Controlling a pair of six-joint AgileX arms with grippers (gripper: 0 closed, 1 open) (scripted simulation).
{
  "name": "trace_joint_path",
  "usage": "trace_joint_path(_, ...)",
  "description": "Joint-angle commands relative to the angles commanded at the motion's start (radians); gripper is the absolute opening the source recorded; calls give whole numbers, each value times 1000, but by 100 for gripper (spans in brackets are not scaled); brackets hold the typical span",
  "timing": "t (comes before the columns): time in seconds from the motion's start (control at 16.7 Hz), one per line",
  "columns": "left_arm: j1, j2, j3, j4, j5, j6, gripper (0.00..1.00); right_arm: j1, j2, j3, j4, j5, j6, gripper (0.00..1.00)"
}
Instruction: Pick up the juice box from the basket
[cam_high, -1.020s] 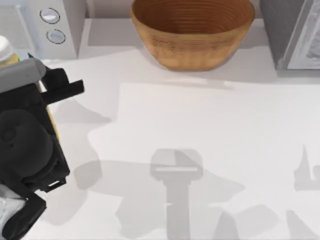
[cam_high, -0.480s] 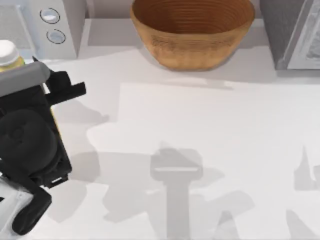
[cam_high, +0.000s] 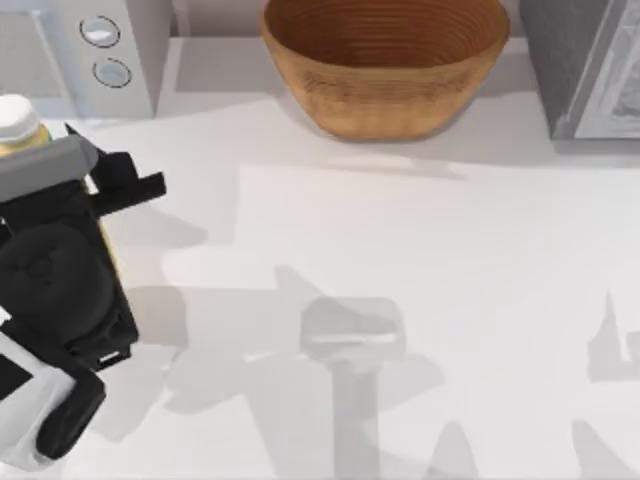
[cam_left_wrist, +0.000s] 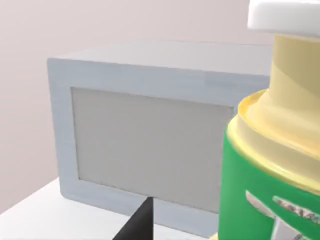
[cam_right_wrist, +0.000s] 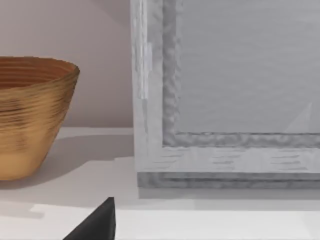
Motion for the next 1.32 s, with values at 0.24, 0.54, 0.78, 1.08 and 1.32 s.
trace_joint_path(0.24, 4, 4, 1, 4, 3, -1, 0, 0, 0, 0, 0, 0, 0, 100)
trace_joint_path(0.54, 4, 4, 1, 4, 3, -1, 38, 0, 0, 0, 0, 0, 0, 100)
trace_joint_path(0.78, 4, 4, 1, 4, 3, -1, 68, 0, 0, 0, 0, 0, 0, 100)
trace_joint_path(1.08, 4, 4, 1, 4, 3, -1, 100, 0, 0, 0, 0, 0, 0, 100)
trace_joint_path(1.32, 4, 4, 1, 4, 3, -1, 100, 0, 0, 0, 0, 0, 0, 100)
